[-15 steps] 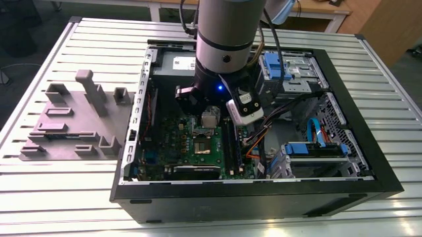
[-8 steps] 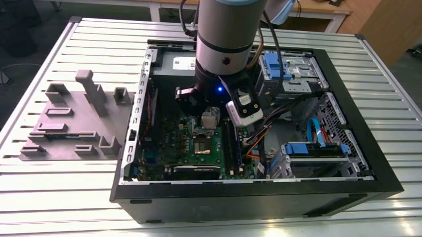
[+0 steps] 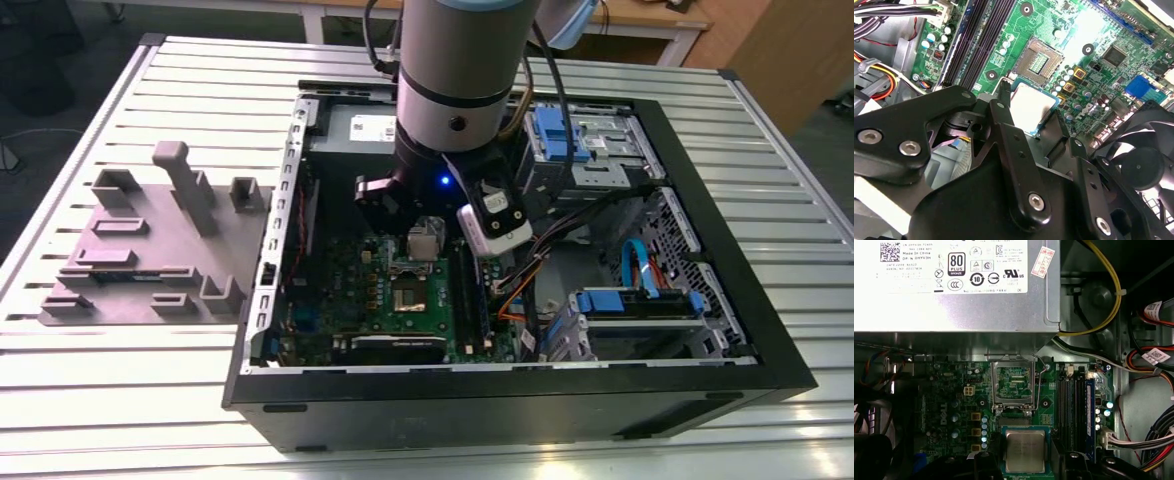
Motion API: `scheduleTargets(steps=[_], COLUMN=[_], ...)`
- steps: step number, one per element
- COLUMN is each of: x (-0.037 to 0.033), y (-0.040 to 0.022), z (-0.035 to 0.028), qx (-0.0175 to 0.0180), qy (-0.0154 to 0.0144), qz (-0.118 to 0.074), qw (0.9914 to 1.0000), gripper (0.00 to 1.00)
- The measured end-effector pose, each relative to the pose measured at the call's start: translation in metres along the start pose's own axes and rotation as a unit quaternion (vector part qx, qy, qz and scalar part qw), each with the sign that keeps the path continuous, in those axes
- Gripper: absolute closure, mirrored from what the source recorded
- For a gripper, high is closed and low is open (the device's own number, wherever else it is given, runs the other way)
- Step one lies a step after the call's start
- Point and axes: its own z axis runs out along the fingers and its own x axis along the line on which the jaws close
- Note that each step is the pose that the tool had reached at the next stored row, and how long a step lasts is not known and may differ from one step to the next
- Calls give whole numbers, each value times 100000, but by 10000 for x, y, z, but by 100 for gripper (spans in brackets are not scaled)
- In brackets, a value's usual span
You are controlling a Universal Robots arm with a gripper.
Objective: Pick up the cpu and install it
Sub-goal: 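Place the cpu into insertion slot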
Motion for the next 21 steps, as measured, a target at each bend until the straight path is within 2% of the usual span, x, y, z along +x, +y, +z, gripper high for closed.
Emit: scheduleTargets(steps=[5,12,21], x=[-1,-5,9], y=[-19,-143,-158], z=[17,138,301], qx=[6,27,28], qy=[0,95,96], qz=[-9,-104,-144], qw=[100000,100000,100000], gripper=[53,53,53])
